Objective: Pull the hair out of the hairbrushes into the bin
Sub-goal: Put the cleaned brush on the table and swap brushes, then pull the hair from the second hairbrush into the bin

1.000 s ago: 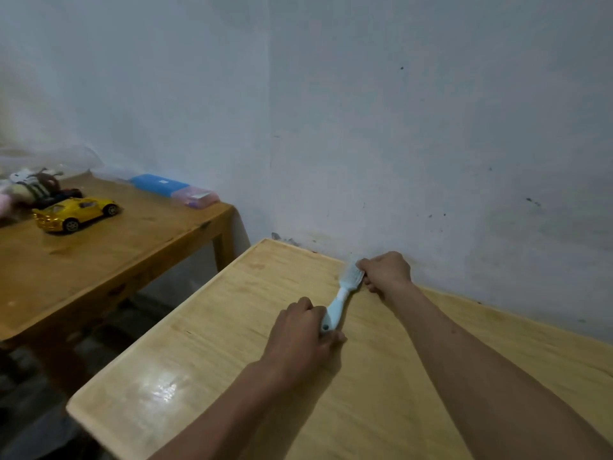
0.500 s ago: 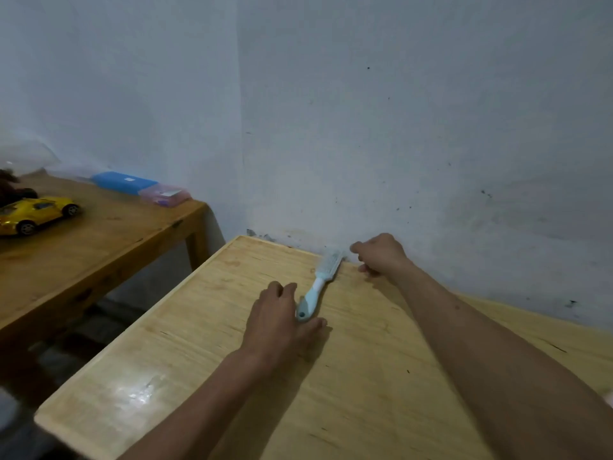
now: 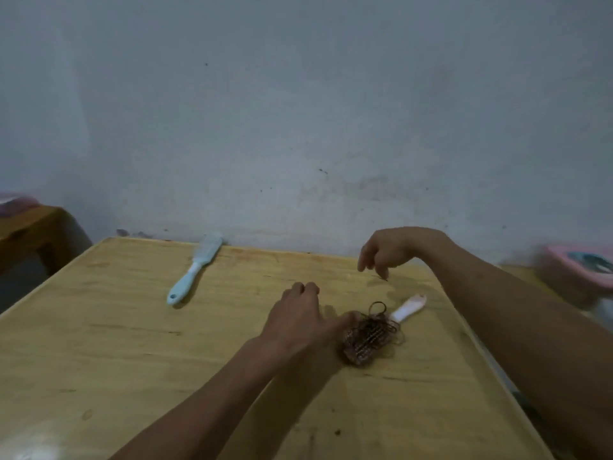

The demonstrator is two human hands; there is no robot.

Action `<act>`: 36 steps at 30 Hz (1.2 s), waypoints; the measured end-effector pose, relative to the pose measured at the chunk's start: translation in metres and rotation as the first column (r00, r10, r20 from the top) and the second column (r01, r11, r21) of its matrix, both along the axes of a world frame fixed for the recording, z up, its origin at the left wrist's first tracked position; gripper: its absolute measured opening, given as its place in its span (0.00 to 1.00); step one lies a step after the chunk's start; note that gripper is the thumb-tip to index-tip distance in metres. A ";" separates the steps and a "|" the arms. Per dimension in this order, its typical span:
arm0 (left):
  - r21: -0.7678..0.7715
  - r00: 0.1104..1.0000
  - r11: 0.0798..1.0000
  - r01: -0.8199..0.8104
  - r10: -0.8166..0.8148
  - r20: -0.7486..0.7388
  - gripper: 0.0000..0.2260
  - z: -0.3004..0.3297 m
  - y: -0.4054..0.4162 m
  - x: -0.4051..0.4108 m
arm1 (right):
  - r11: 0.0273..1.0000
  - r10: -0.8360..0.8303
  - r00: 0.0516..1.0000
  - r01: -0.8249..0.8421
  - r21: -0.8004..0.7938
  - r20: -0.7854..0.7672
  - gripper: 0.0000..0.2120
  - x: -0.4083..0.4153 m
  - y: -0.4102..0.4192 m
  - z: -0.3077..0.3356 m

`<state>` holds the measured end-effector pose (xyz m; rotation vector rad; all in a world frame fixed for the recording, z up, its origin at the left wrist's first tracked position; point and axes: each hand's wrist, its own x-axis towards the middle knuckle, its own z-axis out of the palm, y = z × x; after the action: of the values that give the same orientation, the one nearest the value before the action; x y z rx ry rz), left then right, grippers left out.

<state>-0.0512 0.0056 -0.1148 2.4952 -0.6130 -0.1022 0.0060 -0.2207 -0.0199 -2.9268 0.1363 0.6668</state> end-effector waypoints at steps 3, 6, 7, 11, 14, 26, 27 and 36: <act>0.175 0.989 0.979 0.101 -0.080 -0.128 0.51 -0.001 -0.021 -0.019 | 0.998 0.006 0.993 -0.013 -0.057 -0.121 0.24 -0.035 -0.035 -0.014; 0.321 0.985 0.932 0.168 -0.151 -0.078 0.45 -0.004 -0.031 -0.030 | 0.998 0.065 0.996 -0.065 0.006 -0.058 0.23 -0.058 -0.052 -0.039; 0.314 0.985 0.934 0.171 -0.153 -0.080 0.41 -0.004 -0.033 -0.031 | 0.996 0.090 0.996 -0.090 0.014 -0.011 0.21 -0.062 -0.054 -0.047; 0.164 0.981 0.974 0.156 -0.133 -0.142 0.22 0.004 -0.036 -0.029 | 0.990 0.135 0.982 -0.139 0.022 0.129 0.15 -0.071 -0.058 -0.065; 0.017 0.971 0.999 0.049 -0.044 -0.233 0.23 0.008 -0.026 -0.022 | 0.986 0.161 0.972 -0.168 0.025 0.169 0.14 -0.073 -0.057 -0.059; -0.559 0.857 0.670 -0.489 0.250 -0.450 0.45 0.035 0.074 -0.028 | 0.927 0.122 0.874 -0.271 0.261 0.471 0.13 -0.055 0.061 0.004; -0.580 0.845 0.635 -0.510 0.246 -0.474 0.39 0.038 0.083 -0.032 | 0.919 0.135 0.866 -0.292 0.267 0.481 0.14 -0.054 0.079 0.006; -0.763 0.801 0.252 -0.596 0.254 -0.542 0.09 0.027 0.169 -0.060 | 0.827 0.291 0.801 -0.485 0.283 0.524 0.22 -0.070 0.226 -0.005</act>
<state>-0.1109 0.1745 -0.0875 1.3546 0.2181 0.0588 -0.0637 0.0050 -0.0245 -2.6106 -0.6152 -0.0019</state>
